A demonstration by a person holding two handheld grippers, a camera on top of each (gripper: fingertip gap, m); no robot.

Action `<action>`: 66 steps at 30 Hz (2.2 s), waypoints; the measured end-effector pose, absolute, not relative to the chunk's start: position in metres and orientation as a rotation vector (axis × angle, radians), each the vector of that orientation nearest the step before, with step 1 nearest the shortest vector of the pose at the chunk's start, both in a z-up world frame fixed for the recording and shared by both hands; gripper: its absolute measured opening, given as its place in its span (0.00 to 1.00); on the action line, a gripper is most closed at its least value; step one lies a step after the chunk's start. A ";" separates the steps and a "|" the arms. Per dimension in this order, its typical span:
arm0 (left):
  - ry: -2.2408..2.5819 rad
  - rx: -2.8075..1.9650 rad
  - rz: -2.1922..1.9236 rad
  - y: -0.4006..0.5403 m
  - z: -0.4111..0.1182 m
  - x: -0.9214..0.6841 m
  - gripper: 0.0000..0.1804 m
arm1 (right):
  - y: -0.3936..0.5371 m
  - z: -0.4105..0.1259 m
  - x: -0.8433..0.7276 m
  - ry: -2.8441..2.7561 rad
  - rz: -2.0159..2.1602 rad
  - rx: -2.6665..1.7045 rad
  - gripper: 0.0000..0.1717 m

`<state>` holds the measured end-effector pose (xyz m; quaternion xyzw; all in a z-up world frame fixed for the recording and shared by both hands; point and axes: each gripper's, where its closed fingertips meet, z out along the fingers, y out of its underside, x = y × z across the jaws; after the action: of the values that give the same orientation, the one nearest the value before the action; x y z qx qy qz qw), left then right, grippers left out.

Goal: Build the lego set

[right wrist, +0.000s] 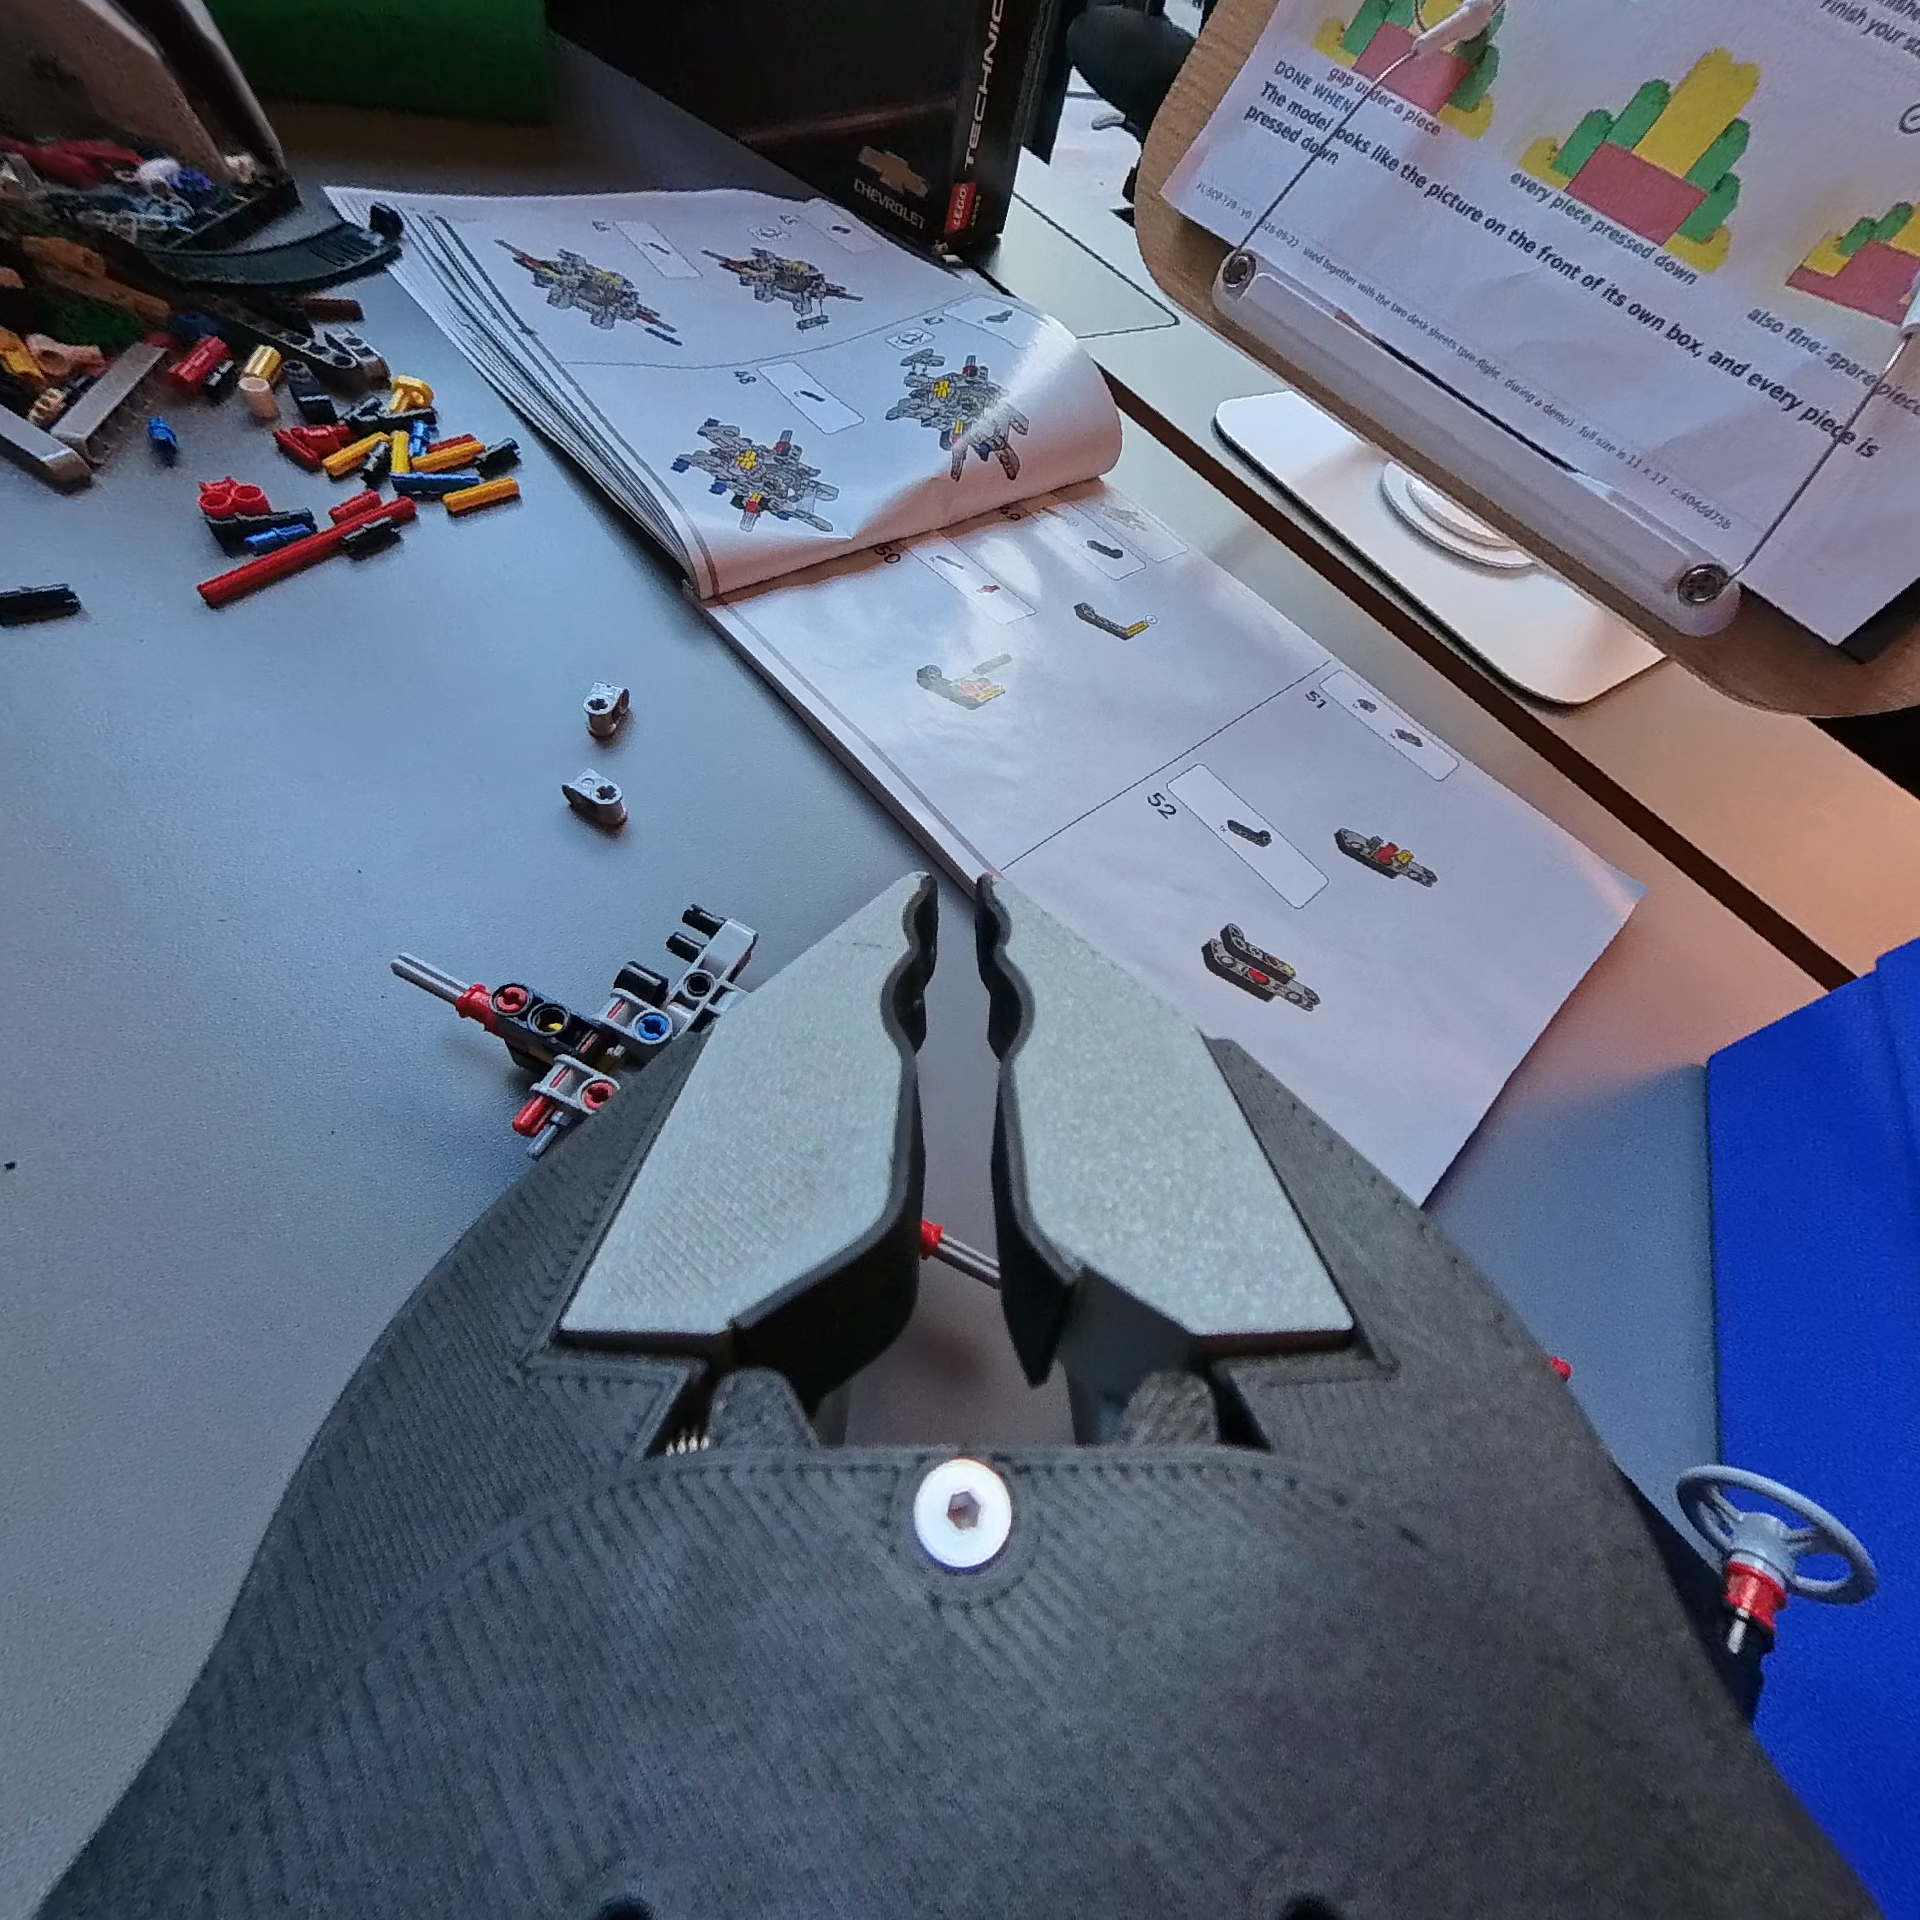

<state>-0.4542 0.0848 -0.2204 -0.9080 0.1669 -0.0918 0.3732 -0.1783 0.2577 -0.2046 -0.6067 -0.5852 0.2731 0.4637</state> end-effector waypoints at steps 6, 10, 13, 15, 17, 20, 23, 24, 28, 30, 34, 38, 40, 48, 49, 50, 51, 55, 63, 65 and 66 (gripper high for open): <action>0.388 -2.239 -0.245 0.090 -0.203 -0.457 0.08 | 0.258 -0.205 -0.178 -1.440 0.671 -1.492 0.02; 0.353 -2.146 -0.252 0.095 -0.186 -0.458 0.08 | 0.258 -0.205 -0.178 -1.440 0.672 -1.493 0.02; 0.330 -2.107 -0.238 0.096 -0.177 -0.462 0.08 | 0.258 -0.205 -0.178 -1.441 0.672 -1.493 0.02; 0.318 -2.094 -0.248 0.096 -0.174 -0.463 0.08 | 0.258 -0.205 -0.178 -1.441 0.670 -1.493 0.02; 0.319 -2.090 -0.260 0.095 -0.173 -0.462 0.07 | 0.257 -0.205 -0.179 -1.442 0.670 -1.493 0.02; 0.333 -2.088 -0.259 0.094 -0.172 -0.461 0.07 | 0.257 -0.206 -0.179 -1.443 0.669 -1.493 0.02; 0.358 -2.091 -0.258 0.093 -0.173 -0.457 0.06 | 0.257 -0.206 -0.179 -1.444 0.669 -1.494 0.02; 0.367 -2.098 -0.260 0.092 -0.174 -0.455 0.06 | 0.257 -0.206 -0.179 -1.445 0.670 -1.494 0.02; 0.417 -2.147 -0.287 0.087 -0.182 -0.447 0.06 | 0.256 -0.205 -0.179 -1.447 0.676 -1.491 0.02; 0.466 -2.172 -0.296 0.082 -0.189 -0.441 0.06 | 0.255 -0.204 -0.179 -1.444 0.684 -1.486 0.02; 0.429 -2.271 -0.286 0.058 -0.203 -0.444 0.06 | 0.251 -0.202 -0.180 -1.446 0.712 -1.479 0.02; 0.412 -2.440 -0.253 0.017 -0.217 -0.442 0.05 | 0.243 -0.195 -0.182 -1.455 0.749 -1.445 0.02; 0.424 -2.503 -0.226 0.000 -0.221 -0.438 0.04 | 0.238 -0.192 -0.182 -1.462 0.771 -1.430 0.02; 0.310 -2.644 -0.242 -0.021 -0.238 -0.428 0.04 | 0.226 -0.185 -0.181 -1.470 0.816 -1.396 0.03; 0.307 -2.661 -0.235 -0.023 -0.241 -0.426 0.04 | 0.225 -0.185 -0.181 -1.471 0.818 -1.395 0.03; 0.298 -2.677 -0.231 -0.023 -0.243 -0.426 0.04 | 0.225 -0.185 -0.181 -1.472 0.819 -1.395 0.03; 0.291 -2.688 -0.239 -0.024 -0.244 -0.423 0.04 | 0.224 -0.184 -0.181 -1.471 0.820 -1.393 0.03; 0.269 -2.720 -0.200 -0.027 -0.247 -0.424 0.04 | 0.224 -0.182 -0.180 -1.466 0.821 -1.387 0.03; 0.258 -2.764 -0.150 -0.035 -0.249 -0.426 0.04 | 0.221 -0.181 -0.181 -1.470 0.831 -1.379 0.03; 0.250 -2.764 -0.140 -0.035 -0.249 -0.427 0.04 | 0.220 -0.181 -0.182 -1.476 0.831 -1.377 0.02; 0.247 -2.764 -0.141 -0.035 -0.248 -0.427 0.04 | 0.219 -0.181 -0.182 -1.478 0.831 -1.376 0.02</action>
<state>-0.4273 -0.0352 -0.2480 -0.9784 0.0875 -0.0499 0.1804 -0.1816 0.2195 -0.1812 -0.5592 -0.6006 0.3377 0.4610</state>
